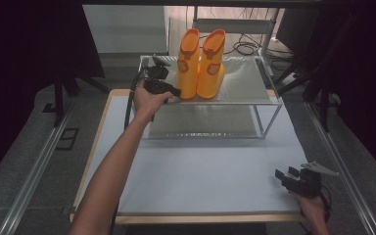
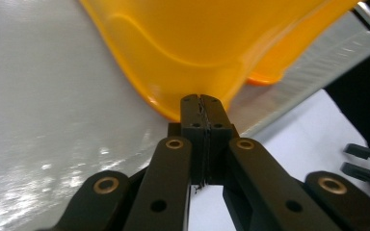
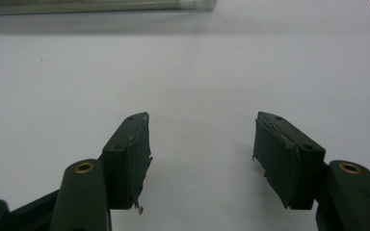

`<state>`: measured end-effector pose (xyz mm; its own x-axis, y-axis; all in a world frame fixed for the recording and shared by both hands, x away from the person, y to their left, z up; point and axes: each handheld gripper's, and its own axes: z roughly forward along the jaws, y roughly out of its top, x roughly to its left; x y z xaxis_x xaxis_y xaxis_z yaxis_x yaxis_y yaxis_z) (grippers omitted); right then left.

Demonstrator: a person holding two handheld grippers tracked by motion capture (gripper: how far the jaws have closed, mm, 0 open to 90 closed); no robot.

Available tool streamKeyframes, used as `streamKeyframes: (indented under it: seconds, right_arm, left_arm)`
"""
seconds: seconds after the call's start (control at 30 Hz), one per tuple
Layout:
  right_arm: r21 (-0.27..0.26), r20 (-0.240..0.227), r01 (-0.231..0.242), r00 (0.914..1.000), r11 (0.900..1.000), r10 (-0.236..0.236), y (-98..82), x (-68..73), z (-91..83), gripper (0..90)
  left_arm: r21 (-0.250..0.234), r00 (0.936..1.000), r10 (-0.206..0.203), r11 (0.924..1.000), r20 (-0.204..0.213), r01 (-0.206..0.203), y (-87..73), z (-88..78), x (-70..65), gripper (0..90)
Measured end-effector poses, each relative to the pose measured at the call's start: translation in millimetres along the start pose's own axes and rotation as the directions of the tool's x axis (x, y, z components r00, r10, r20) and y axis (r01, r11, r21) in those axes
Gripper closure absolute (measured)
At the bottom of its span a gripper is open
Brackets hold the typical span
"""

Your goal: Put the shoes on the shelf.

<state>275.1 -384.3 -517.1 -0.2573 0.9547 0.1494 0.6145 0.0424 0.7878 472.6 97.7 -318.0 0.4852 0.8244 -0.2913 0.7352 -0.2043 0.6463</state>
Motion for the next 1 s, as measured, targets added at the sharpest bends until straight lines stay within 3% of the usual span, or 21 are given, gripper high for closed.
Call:
streamKeyframes:
  seconds: [0.03, 0.1, 0.17, 0.27, 0.3, 0.57, 0.63, 0.87, 1.0]
  right_arm:
    - [-0.002, 0.001, 0.004, 1.0, 1.0, -0.004, -0.1, -0.1, 0.2, 37.1]
    - [0.0, 0.0, 0.005, 1.0, 1.0, -0.005, 0.1, 1.0, 0.0, 37.2]
    - [-0.002, -0.001, 0.003, 1.0, 1.0, -0.003, 0.2, 1.0, -0.3, 37.1]
    - [0.0, 0.002, 0.001, 1.0, 1.0, -0.001, -0.2, -1.3, -0.2, 37.1]
    - [-0.001, 0.003, -0.003, 1.0, 1.0, 0.003, -0.3, -2.0, -0.4, 37.2]
    - [-0.001, 0.0, -0.001, 1.0, 1.0, 0.001, -0.4, -1.4, 0.3, 37.3]
    - [-0.001, -0.003, 0.005, 1.0, 1.0, -0.005, 0.3, 0.9, 1.2, 37.3]
    - [-0.001, -0.008, 0.008, 0.9999, 1.0, -0.008, 0.3, 1.8, 1.4, 37.3]
    - [0.0, -0.009, 0.001, 1.0, 1.0, -0.001, 0.2, 1.8, 0.2, 37.3]
  left_arm:
    - [0.0, 1.0, 0.0, 1.0, 0.0, 0.0, 0.0, 0.0, 0.0, 89.8]
    - [-0.002, 0.9982, -0.024, 0.9997, -0.054, 0.024, -0.6, 3.3, 9.2, 89.8]
    - [-0.006, 0.9976, -0.04, 0.9992, -0.056, 0.04, -1.4, 8.7, 12.1, 89.8]
    - [-0.011, 0.9975, -0.04, 0.9991, -0.057, 0.04, -0.7, 16.3, 7.2, 89.9]
    - [-0.011, 0.9968, -0.027, 0.9996, -0.076, 0.027, 0.3, 17.0, 5.1, 89.9]
    - [-0.01, 0.9968, -0.024, 0.9997, -0.076, 0.023, 1.7, 15.1, 1.2, 90.0]
    - [-0.011, 0.9984, -0.038, 0.9992, -0.041, 0.038, 1.6, 16.4, -1.1, 90.0]
    - [0.005, 0.9999, 0.011, 0.9999, -0.007, -0.011, 5.6, 24.6, -22.9, 90.0]
    - [0.009, 0.9998, 0.016, 0.9998, -0.009, -0.016, 6.5, 25.5, -24.3, 90.0]
